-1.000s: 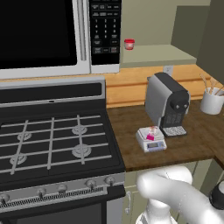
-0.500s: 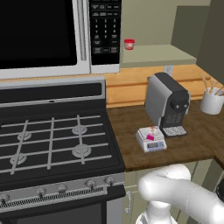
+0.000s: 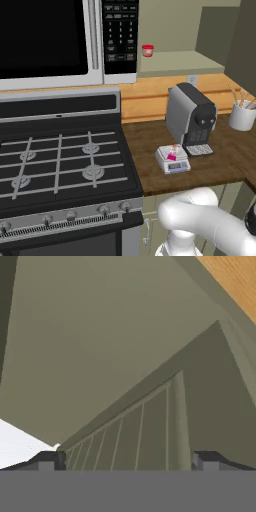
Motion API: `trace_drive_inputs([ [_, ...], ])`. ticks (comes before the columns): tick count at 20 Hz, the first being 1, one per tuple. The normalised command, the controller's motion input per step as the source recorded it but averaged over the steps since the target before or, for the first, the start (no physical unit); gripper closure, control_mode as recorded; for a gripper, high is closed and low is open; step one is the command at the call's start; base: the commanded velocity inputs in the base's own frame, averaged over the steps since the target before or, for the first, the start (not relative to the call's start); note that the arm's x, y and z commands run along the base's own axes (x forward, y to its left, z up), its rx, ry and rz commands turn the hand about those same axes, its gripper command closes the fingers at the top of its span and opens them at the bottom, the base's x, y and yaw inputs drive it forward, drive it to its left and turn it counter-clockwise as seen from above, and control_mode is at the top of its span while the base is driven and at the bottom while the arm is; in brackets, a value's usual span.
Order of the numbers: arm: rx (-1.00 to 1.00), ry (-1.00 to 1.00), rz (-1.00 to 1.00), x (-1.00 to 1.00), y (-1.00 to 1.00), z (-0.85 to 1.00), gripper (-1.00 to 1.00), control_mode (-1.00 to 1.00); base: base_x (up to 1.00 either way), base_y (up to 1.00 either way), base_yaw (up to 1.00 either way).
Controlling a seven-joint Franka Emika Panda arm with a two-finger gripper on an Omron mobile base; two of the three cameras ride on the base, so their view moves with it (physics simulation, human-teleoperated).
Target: Pick the bar and place it on the digital scale for weighing, and close the cabinet.
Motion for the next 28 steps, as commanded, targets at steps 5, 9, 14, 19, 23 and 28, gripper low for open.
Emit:
trace_drive_inputs([
  [5,0.0,0.13,0.0,0.0,1.0,0.62,-1.0,-1.0,0.0,0.0,0.0],
  [9,0.0,0.11,0.0,0.0,1.0,0.68,-1.0,-1.0,0.0,0.0,0.0],
  [14,0.0,0.1,0.0,0.14,1.0,0.59,-1.0,-1.0,0.0,0.0,0.0],
  [19,0.0,0.11,0.0,0.48,1.0,0.11,-1.0,-1.0,0.0,0.0,0.0],
  [23,0.0,0.21,-0.03,0.65,0.85,-0.05,-1.0,-1.0,0.0,0.0,0.0],
  [28,0.0,0.2,-0.02,0.77,0.45,-0.16,-1.0,-1.0,0.0,0.0,0.0],
])
